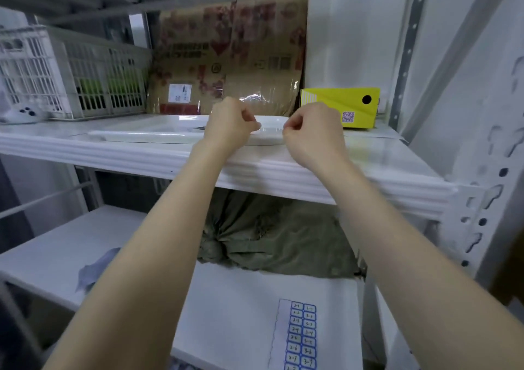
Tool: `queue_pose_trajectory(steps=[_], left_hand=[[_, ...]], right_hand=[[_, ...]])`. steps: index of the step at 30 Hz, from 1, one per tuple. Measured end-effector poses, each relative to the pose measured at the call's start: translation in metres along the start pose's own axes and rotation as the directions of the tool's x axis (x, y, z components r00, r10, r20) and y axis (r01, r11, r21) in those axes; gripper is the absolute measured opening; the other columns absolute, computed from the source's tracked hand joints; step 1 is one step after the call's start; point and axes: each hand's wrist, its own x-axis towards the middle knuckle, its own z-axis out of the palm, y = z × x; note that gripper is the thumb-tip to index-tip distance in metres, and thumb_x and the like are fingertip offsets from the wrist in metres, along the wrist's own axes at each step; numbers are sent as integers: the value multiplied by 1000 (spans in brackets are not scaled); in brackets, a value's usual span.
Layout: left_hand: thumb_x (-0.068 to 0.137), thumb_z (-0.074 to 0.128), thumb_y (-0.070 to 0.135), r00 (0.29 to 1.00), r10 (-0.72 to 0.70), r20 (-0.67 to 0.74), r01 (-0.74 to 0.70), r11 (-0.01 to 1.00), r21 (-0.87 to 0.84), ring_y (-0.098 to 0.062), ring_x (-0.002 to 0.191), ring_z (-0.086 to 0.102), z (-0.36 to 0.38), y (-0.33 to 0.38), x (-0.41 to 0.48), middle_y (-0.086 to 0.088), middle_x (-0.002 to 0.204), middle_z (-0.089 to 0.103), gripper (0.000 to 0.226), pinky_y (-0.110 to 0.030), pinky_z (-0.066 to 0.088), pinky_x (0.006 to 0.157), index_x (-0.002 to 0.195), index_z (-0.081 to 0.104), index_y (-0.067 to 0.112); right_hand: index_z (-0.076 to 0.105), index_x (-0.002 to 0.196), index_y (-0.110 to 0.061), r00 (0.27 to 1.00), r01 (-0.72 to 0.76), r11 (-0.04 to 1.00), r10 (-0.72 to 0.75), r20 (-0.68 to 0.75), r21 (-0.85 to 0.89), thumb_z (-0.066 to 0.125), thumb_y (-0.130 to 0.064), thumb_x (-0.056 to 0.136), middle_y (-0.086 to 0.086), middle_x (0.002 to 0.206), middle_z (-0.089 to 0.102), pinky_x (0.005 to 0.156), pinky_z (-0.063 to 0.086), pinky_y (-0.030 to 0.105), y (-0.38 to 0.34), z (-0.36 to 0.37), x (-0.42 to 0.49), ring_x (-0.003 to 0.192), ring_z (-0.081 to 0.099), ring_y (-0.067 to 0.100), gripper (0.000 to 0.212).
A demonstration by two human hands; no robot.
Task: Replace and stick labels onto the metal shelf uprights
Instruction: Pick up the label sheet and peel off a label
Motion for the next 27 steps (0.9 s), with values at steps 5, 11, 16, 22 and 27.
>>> queue_pose_trajectory(steps=[5,11,16,22,27], left_hand=[[91,62,9,997,28,65,-27,999,-22,-25,92,66,12,-9,10,-8,100,73,15,-34,55,75,93,76,7],[86,70,13,1000,28,5,-28,995,-99,-17,91,67,11,-9,16,-2,98,74,10,-31,56,81,93,77,15],[81,75,15,998,53,-43,-58,990,-132,-9,76,64,9,-2,7,0,84,73,4,-27,55,74,85,76,16],[84,73,25,987,155,-47,-162,955,-250,-7,72,61,11,28,-23,3,77,69,13,-24,51,69,85,72,12],[88,66,29,980,178,-92,-199,927,-319,-4,51,39,27,62,-53,8,54,46,33,-20,31,50,61,53,15]], right_hand=[[72,70,-15,999,-39,999,39,-9,27,55,-11,77,4,81,69,69,53,30,6,-4,-1,83,62,24,19],[69,66,-19,1000,-27,999,27,-3,42,55,-10,77,2,78,69,69,52,28,5,-6,0,83,61,22,20],[72,76,-17,997,-14,997,20,-71,81,56,-12,77,-4,70,64,64,41,22,8,-5,-1,80,60,18,17],[69,77,-17,958,125,965,-58,-279,229,67,-16,76,-11,67,63,63,43,12,6,-20,-21,64,60,7,2],[66,69,-13,902,174,941,-34,-430,290,72,-27,78,-12,59,60,63,48,19,19,-41,-49,61,59,7,18]])
